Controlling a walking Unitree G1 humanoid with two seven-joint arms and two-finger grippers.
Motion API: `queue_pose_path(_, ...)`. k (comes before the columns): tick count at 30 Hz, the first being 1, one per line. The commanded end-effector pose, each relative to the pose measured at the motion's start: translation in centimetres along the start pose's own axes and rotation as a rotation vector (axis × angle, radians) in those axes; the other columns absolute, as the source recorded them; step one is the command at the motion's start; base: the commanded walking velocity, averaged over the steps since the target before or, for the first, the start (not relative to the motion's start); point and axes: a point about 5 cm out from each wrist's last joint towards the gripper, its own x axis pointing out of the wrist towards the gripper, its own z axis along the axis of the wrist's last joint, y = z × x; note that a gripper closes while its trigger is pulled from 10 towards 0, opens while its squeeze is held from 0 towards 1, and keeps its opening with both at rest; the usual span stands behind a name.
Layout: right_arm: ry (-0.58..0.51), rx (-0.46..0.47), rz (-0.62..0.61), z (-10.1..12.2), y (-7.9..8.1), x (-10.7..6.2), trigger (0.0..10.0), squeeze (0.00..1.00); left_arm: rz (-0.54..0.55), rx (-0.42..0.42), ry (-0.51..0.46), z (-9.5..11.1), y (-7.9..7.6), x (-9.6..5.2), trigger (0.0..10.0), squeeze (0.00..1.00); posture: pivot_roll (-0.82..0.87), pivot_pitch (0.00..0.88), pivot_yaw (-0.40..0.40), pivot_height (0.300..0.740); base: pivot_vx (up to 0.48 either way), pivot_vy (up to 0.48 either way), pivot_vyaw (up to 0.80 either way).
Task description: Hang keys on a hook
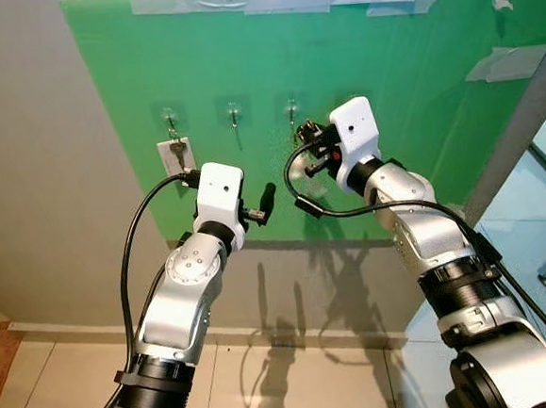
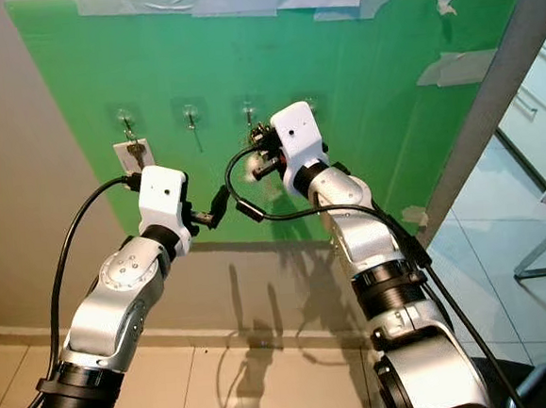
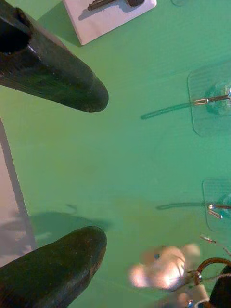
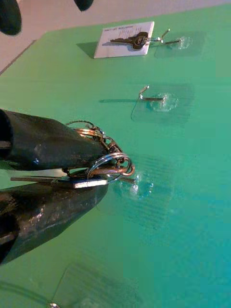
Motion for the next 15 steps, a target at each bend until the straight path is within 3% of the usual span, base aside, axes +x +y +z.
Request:
queue_pose_path(1, -0.031, -0.027, -0.005, 1.0, -0.7, 0.4, 0.0, 0.0, -0.011, 0.015, 0.01, -0.4, -0.2, 0.0, 10.0, 0.0, -0.08, 0.0, -0.027, 0.74, 0.0, 0.0, 0.0)
queue_pose_path(15, -0.029, -0.119, 0.027, 2.2, -1.4, 2.0, 0.0, 0.0, -0.059, 0.029, 0.041, -1.0, -1.4, -0.1, 10.0, 0.0, -0.07, 0.0, -0.036, 0.74, 0.0, 0.0, 0.0)
